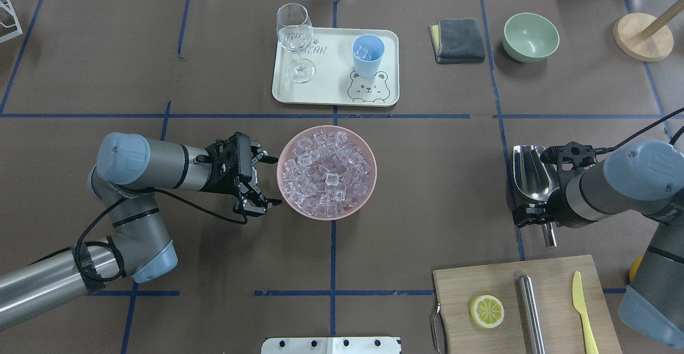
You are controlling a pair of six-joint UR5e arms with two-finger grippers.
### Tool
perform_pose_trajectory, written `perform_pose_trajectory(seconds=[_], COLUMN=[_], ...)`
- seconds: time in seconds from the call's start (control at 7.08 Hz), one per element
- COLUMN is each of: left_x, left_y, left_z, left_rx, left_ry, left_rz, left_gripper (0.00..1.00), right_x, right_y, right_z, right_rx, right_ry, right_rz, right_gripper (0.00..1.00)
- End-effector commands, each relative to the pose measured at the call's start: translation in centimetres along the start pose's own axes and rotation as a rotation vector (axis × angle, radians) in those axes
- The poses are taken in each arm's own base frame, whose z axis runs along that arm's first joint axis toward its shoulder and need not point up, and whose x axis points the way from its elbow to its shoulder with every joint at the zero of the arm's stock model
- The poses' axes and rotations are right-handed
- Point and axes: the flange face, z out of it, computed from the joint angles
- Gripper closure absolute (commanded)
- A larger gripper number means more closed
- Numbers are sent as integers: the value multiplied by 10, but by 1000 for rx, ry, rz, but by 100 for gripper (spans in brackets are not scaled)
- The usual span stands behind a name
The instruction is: Put ice in cup with scoop
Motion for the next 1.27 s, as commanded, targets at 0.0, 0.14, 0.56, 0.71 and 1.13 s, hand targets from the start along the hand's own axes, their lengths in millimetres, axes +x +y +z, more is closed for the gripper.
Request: perform_pose_trajectory(seconds=[0.0, 0.14, 0.56, 0.71, 1.13], left_x=[-9, -22, -105, -138, -254], left_y=[3, 6, 23, 22, 18], left_z=[-7, -15, -71, -101, -277], left_rx=[-11, -19, -132, -204, -585], left_ry=[-15, -33, -182, -240, -344], left_rz=[-7, -12, -55, 10, -165], left_gripper=[0, 0, 0, 0, 0], right_x=[-1, 17, 119, 166, 300], right_y=[-20, -37, -97, -109, -106], right_z=[-17, -30, -106, -134, -206], right_rx=[42, 63, 43, 34, -38], right_ry=[-22, -13, -25, -16, 63], right_rz=[-11, -56, -206, -251, -313], right_gripper=[0, 0, 0, 0, 0])
